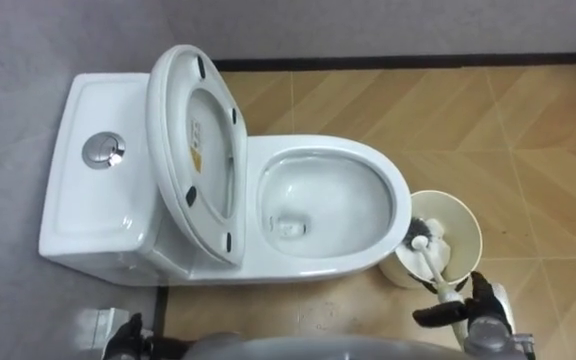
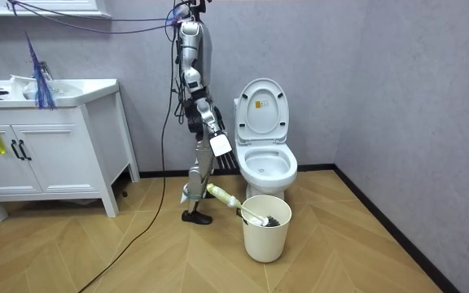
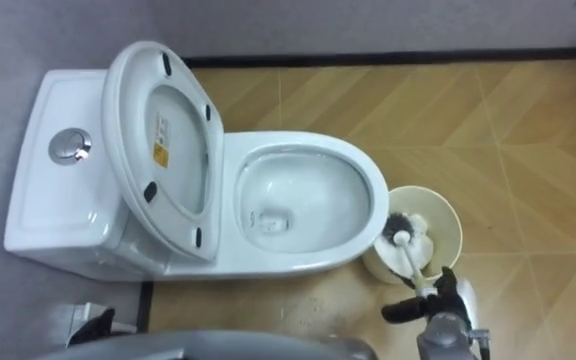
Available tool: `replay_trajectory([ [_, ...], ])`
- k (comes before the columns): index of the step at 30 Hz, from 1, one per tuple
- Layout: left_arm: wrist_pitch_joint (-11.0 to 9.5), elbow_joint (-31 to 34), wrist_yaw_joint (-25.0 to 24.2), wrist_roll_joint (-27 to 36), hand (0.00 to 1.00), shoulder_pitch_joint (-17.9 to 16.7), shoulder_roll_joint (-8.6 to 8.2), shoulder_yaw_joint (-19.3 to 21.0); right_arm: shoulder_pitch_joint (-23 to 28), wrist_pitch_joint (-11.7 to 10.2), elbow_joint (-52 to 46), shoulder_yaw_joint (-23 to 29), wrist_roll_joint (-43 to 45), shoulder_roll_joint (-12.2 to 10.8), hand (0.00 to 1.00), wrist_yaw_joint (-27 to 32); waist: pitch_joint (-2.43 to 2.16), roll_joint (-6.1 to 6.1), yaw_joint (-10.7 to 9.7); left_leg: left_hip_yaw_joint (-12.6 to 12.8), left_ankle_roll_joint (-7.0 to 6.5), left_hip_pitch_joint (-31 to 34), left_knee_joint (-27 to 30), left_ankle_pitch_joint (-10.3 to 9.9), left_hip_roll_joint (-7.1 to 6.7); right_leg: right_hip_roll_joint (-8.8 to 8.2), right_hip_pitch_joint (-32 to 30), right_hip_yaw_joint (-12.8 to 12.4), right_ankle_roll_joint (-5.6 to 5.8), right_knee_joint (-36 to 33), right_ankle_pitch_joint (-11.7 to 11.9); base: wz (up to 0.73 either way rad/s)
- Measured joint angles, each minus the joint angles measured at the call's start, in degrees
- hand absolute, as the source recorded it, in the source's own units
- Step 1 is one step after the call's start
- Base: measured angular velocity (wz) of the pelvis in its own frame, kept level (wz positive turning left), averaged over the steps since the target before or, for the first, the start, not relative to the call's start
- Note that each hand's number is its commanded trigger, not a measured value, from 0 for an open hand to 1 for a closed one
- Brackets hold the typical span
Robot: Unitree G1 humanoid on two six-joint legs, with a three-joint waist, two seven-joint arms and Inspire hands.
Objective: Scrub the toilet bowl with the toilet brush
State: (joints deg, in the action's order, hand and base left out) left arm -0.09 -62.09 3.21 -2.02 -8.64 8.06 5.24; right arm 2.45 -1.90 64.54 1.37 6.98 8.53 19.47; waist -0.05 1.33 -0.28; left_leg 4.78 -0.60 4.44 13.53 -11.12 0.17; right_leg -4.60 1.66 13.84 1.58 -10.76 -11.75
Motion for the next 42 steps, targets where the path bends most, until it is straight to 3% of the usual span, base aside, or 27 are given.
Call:
replay_trajectory([
  [9,-0.92,-3.43,0.06,1.57,0.00,5.66,1.17,-3.19,-7.77,-0.78,6.52,1.07,-2.32,0.76,0.00,8.28,0.63,-1.37,0.55,-0.24,-0.84,11.03,3.95,0.72,0.15,-0.59,-10.99,0.63,-0.17,-3.68,0.52,0.03],
  [13,-0.93,-3.98,0.08,2.62,0.00,10.17,1.30,-5.81,-13.76,-1.08,10.19,1.65,-5.59,3.20,0.00,10.16,1.32,-2.57,0.63,-0.22,-1.41,19.11,7.63,1.06,0.09,-1.50,-19.19,0.85,-0.19,-8.41,0.42,0.03],
  [17,-0.85,-4.57,0.86,5.10,0.00,14.49,1.65,-7.15,-17.56,-0.79,10.90,2.49,-6.87,5.24,0.00,11.73,1.68,-2.47,0.70,0.33,-2.20,25.50,10.53,1.34,0.00,-2.65,-26.71,0.26,-0.13,-13.49,-0.06,0.00],
  [22,-0.70,-4.21,1.35,7.08,0.00,18.44,2.04,-12.03,-20.70,0.33,10.95,0.64,-9.17,6.31,0.00,12.47,2.58,-2.15,1.05,0.26,-3.15,34.57,16.29,0.53,-0.08,-4.05,-36.34,-0.56,-0.26,-21.38,-1.98,0.01],
  [24,-0.65,-3.76,1.53,7.41,0.00,20.11,1.96,-13.43,-21.16,0.71,11.05,-0.65,-10.47,7.16,0.00,12.45,2.73,-2.23,1.32,0.27,-3.29,38.04,18.61,0.46,-0.17,-4.55,-40.07,-0.90,-0.41,-24.35,-2.62,0.06],
  [29,-0.77,0.46,2.81,11.58,0.00,24.92,2.07,-15.05,-23.17,0.77,11.05,-2.43,-11.35,10.57,0.00,12.59,2.98,-2.37,1.98,0.53,-3.78,47.61,28.09,-1.31,-0.95,-7.30,-50.57,-2.05,-0.97,-36.30,-6.82,0.13],
  [34,-1.47,5.88,3.24,11.55,0.00,26.69,1.76,-16.27,-25.80,0.75,10.98,-4.62,-11.28,11.81,0.00,12.96,3.04,-2.47,1.86,0.55,-3.68,54.11,34.96,-2.76,-0.89,-8.35,-57.23,-2.97,-1.68,-43.81,-9.18,0.04],
  [38,-1.57,10.47,3.94,11.57,0.00,27.10,2.57,-18.03,-26.88,1.79,11.05,-5.72,-12.17,12.77,0.00,12.74,3.12,-2.79,2.23,0.21,-3.52,59.15,40.86,-4.46,-0.84,-9.15,-61.98,-3.17,-2.20,-49.96,-11.44,0.09],
  [42,-1.69,14.32,4.22,11.53,0.00,26.31,3.45,-20.48,-28.17,2.00,10.89,-8.22,-12.48,14.71,0.00,12.75,3.34,-3.53,2.49,0.61,-3.64,63.32,43.78,-4.85,-0.83,-9.71,-66.43,-3.78,-2.48,-53.45,-12.28,0.05],
])
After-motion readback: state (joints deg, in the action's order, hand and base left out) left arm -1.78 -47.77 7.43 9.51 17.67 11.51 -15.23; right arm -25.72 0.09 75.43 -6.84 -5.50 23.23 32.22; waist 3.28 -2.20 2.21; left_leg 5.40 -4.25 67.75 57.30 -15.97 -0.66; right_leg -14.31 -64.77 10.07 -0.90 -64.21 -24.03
